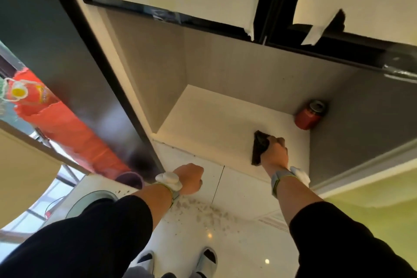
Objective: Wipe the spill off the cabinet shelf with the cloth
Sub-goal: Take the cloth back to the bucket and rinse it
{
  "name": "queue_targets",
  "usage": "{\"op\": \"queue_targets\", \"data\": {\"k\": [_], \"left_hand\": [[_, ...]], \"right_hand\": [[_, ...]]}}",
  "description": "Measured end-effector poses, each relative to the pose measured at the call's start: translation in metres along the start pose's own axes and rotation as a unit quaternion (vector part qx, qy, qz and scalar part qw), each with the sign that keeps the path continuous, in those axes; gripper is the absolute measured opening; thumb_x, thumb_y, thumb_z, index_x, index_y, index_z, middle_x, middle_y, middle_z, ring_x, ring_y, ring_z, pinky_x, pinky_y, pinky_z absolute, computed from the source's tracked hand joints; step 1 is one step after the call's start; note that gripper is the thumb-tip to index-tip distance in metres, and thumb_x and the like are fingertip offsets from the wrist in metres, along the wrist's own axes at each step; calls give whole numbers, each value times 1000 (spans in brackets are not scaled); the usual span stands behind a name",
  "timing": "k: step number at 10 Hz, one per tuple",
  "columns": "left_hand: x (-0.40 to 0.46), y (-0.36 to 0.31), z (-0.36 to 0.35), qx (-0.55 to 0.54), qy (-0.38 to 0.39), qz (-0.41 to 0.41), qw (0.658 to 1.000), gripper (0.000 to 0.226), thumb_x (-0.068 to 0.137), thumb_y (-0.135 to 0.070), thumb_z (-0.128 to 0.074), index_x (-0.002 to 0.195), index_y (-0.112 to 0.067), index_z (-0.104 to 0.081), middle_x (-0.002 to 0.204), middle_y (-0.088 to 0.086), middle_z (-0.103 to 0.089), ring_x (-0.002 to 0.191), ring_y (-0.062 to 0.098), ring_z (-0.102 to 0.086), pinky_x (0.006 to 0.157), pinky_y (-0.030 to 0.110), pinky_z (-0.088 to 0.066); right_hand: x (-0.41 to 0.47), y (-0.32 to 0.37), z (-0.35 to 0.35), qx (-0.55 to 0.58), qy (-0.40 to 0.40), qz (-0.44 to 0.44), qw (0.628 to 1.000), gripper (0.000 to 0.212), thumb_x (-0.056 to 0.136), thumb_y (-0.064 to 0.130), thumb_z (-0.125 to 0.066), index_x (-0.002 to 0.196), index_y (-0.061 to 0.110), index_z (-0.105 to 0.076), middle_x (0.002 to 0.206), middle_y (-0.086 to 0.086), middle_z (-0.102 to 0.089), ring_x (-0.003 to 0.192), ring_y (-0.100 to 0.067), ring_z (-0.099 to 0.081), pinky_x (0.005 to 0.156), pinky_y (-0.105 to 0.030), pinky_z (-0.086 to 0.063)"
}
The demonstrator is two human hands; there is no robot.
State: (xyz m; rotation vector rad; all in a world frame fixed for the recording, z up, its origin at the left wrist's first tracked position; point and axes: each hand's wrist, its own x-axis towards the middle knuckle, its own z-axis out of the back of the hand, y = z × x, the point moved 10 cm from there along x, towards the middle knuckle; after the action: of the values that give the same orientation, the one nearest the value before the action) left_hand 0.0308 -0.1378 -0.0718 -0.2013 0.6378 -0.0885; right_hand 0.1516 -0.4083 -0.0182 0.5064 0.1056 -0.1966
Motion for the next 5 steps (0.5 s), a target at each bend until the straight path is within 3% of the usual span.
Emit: {"op": "queue_targets", "data": {"k": [1,2,3,4,5], "left_hand": [[0,11,-19,5,21,11,1000,24,99,-24,-46,103,-6,-61,98,13,-65,82,28,-65,73,38,-58],[-16,37,-42,8,45,58,997,25,96,-23,-48,106,-7,-64,102,11,-68,89,29,-69,81,40,-60],[-33,81,-63,29,38,135,990,28,98,-23,-52,116,-9,-67,114,9,-68,106,30,-67,86,37,-52],[-59,120,-80,12,54,164,985,35,101,-25,-47,124,-5,-65,124,13,-67,113,33,-64,95,40,-51],[-95,152,-85,-81,34,217,972,33,101,-22,-48,126,-6,-64,129,13,-64,116,33,-62,93,37,-49]], "right_hand": [[-13,17,-17,16,-1,32,999,49,82,-4,-59,129,7,-61,132,-13,-47,114,-40,-52,99,-40,-49],[-65,86,-62,51,39,165,984,36,76,2,-60,110,8,-70,116,-16,-59,102,-39,-58,86,-36,-50],[-143,160,-141,-9,206,340,918,24,84,7,-56,105,10,-68,113,-10,-55,103,-33,-56,85,-40,-51],[-185,197,-180,-22,254,389,885,17,88,10,-57,103,12,-65,115,-6,-49,104,-29,-53,85,-40,-49],[-197,221,-202,-24,256,394,882,16,88,11,-58,102,13,-64,116,-6,-49,101,-30,-56,86,-39,-51]]}}
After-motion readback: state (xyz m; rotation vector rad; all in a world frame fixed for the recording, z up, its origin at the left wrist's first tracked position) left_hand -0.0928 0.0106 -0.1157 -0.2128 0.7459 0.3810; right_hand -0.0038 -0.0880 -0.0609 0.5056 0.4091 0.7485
